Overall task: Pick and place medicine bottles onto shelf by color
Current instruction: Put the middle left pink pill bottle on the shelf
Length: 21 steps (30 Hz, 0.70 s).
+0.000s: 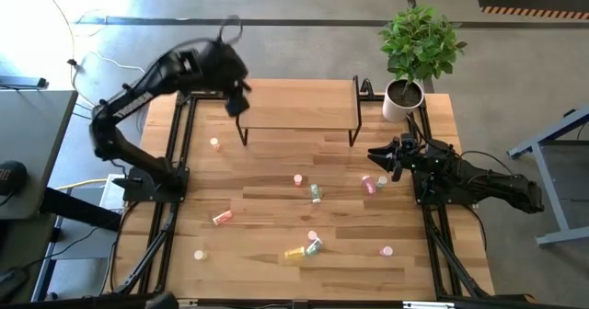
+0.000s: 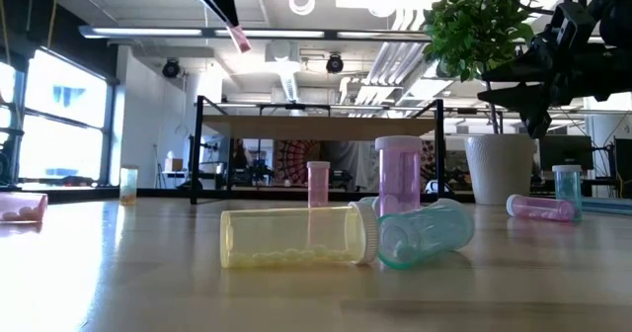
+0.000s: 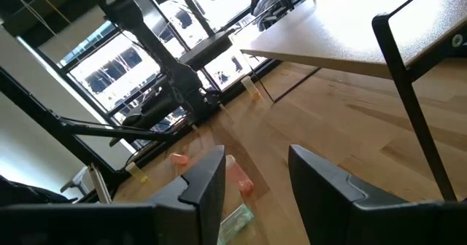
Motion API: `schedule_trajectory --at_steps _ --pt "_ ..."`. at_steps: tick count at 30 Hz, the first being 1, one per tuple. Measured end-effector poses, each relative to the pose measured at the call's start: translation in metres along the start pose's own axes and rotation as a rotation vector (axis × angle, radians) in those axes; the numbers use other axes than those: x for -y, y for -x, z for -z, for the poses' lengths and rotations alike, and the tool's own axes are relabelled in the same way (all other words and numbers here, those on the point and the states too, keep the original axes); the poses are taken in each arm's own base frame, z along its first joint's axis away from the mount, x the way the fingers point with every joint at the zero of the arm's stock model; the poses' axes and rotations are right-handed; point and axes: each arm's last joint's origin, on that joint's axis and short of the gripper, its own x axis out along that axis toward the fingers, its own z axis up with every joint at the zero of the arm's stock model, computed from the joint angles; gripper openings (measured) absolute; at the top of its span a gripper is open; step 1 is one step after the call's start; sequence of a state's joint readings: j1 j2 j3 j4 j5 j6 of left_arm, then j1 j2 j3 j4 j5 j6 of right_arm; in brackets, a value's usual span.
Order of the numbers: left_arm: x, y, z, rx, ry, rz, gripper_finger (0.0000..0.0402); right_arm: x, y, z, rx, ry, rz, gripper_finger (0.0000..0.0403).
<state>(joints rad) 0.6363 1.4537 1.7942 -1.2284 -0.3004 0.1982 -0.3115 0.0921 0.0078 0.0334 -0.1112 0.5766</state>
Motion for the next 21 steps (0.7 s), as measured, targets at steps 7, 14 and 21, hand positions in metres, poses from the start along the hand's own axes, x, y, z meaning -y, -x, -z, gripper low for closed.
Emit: schedule_trajectory --at_steps 7,14,21 --pt "-0.045 -0.016 -0.031 0.014 -0.010 -0.098 0.0115 0.000 0.000 0.000 0.000 0.000 0.000 0.0142" --pt "-0.056 -0.053 -0.042 -0.049 -0.003 0.020 0.0115 0.000 0.000 0.000 0.000 0.000 -0.001 0.0142" --pt "-0.041 -0.100 -0.037 -0.257 -0.025 0.148 0.0115 0.000 0.000 0.000 0.000 0.000 -0.001 0.0142"
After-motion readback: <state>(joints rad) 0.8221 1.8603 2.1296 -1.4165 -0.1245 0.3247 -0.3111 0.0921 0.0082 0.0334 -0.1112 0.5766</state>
